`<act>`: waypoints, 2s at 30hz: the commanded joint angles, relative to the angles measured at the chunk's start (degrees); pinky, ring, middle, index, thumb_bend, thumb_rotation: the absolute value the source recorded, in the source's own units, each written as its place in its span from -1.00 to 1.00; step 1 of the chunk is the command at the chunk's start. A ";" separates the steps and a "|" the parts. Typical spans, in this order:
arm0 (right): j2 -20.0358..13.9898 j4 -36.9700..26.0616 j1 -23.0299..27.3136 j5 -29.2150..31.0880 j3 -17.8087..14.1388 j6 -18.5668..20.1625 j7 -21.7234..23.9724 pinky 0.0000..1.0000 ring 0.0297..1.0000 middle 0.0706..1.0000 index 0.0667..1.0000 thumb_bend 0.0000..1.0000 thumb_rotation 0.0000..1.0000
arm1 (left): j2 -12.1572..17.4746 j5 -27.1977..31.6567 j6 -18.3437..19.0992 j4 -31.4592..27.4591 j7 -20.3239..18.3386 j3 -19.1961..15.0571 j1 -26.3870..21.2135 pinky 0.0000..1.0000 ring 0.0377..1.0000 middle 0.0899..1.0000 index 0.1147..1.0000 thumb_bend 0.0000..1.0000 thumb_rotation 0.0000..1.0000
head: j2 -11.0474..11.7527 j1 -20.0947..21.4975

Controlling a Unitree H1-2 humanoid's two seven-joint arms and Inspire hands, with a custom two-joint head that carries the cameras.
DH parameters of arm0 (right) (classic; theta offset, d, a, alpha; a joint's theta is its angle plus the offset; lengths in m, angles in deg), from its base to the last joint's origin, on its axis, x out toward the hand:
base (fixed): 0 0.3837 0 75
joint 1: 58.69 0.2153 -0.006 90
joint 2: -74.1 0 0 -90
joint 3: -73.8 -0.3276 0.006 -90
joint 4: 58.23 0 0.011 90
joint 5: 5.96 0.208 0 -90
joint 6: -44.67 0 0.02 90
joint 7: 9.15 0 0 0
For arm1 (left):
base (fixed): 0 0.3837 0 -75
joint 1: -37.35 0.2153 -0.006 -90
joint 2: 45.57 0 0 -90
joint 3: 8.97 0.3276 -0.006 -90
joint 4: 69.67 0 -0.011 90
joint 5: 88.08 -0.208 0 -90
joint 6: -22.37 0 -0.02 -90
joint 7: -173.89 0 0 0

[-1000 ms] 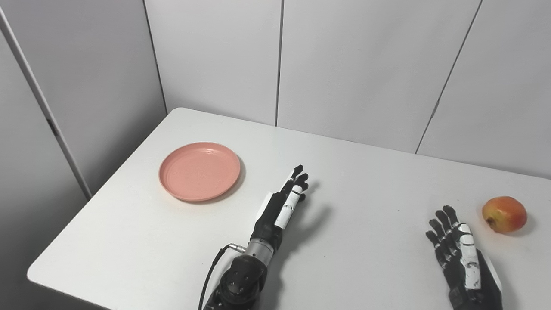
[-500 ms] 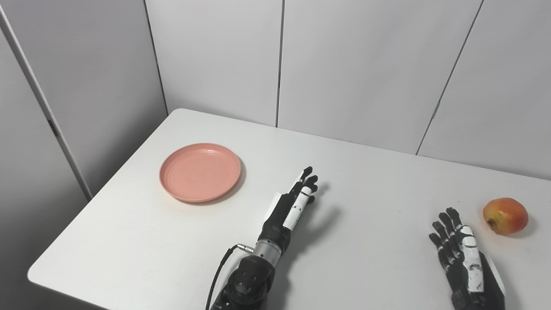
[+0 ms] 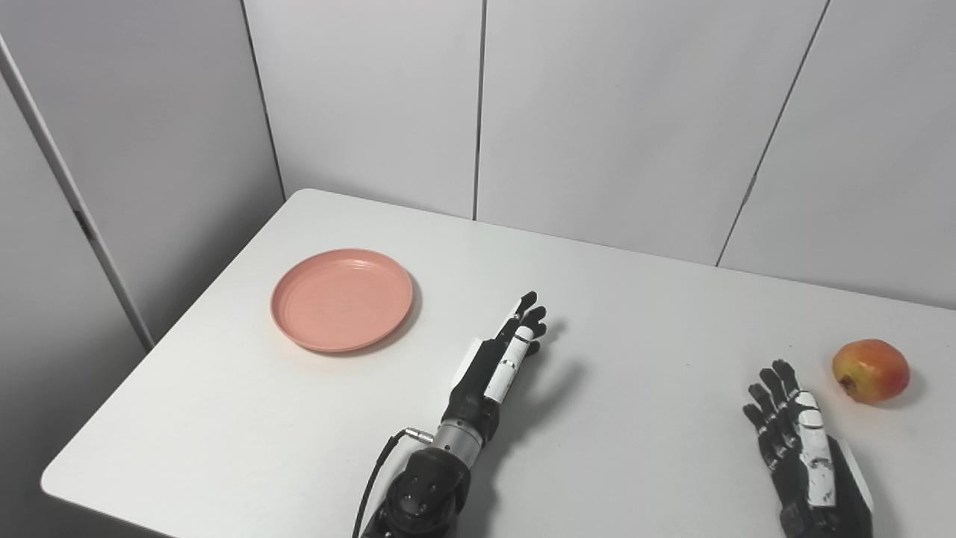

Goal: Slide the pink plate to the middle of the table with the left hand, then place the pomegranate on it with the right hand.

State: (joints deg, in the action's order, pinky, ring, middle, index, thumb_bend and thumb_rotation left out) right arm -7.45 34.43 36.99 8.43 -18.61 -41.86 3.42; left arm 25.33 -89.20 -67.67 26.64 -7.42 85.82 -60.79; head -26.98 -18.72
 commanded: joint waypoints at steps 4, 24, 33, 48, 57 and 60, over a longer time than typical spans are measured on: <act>0.45 1.47 0.64 -0.01 0.18 -0.30 0.04 1.00 1.00 1.00 1.00 -0.61 1.00 | 2.00 1.64 2.47 -4.65 -1.73 -1.07 -2.03 0.91 0.89 0.93 0.92 -0.19 1.00 | 0.14 -0.33; 1.17 2.33 1.22 -1.08 0.19 -0.37 -0.62 1.00 1.00 1.00 1.00 -0.63 1.00 | 10.51 7.30 13.73 -18.12 -5.70 -6.82 -9.72 0.90 0.85 0.89 0.89 -0.08 1.00 | 1.01 -0.61; 1.31 2.09 1.12 -0.80 0.30 -0.07 -0.57 1.00 1.00 1.00 1.00 -0.63 1.00 | 12.84 8.50 17.09 -21.21 -5.16 -10.19 -11.81 0.90 0.89 0.92 0.90 -0.15 1.00 | 1.27 -0.59; 0.98 2.11 1.08 -1.34 0.37 -0.21 -0.86 1.00 1.00 1.00 1.00 -0.62 1.00 | 19.65 11.21 14.07 -18.83 -4.51 -17.99 -13.25 0.92 0.91 0.93 0.89 -0.11 1.00 | 1.30 -1.25; 0.70 2.02 0.98 -1.21 0.23 0.35 -0.86 1.00 1.00 1.00 1.00 -0.62 1.00 | 20.98 13.22 17.48 -20.11 -1.08 -22.76 -14.14 0.86 0.86 0.87 0.86 -0.28 1.00 | 1.67 -2.16; 0.48 1.98 0.89 -1.28 0.43 0.46 -0.59 1.00 1.00 1.00 1.00 -0.62 1.00 | 21.92 13.31 17.15 -19.11 -0.67 -23.85 -14.30 0.87 0.86 0.88 0.87 -0.28 1.00 | 1.68 -2.36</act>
State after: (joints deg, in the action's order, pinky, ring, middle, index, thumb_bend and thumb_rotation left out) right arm -6.95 35.46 38.01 7.15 -18.40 -41.93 2.53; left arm 45.19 -76.72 -50.30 8.55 -8.44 62.60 -72.13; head -25.22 -21.01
